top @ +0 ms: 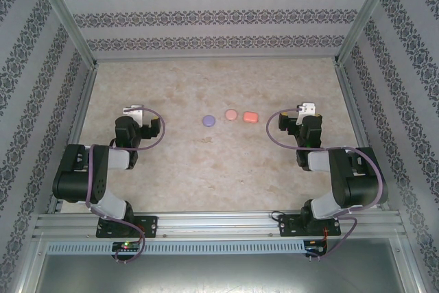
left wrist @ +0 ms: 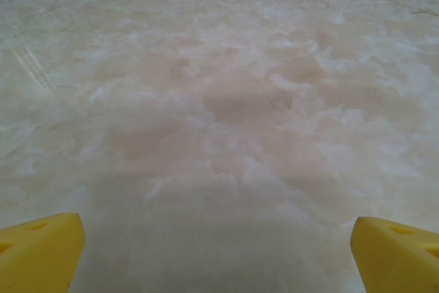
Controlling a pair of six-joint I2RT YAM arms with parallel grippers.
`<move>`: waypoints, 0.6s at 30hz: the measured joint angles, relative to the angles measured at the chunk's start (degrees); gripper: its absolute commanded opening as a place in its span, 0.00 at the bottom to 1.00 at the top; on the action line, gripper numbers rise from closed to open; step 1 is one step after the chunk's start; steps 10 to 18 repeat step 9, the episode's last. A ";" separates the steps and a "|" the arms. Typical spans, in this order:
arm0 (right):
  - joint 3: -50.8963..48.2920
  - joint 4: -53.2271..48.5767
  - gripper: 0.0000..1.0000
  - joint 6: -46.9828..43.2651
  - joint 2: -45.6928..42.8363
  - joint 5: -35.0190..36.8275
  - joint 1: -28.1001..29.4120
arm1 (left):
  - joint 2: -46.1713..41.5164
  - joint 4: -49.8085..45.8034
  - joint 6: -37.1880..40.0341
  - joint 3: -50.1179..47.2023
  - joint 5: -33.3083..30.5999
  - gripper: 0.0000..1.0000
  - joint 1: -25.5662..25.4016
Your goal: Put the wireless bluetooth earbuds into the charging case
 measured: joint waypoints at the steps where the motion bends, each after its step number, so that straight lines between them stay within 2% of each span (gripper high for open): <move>1: 0.00 0.00 0.98 0.00 0.00 0.02 0.00 | 0.00 0.00 0.00 0.00 0.00 1.00 0.00; 18: 0.66 -0.28 0.98 0.00 0.00 -1.40 -0.42 | 0.00 0.00 0.00 0.00 0.00 0.99 0.00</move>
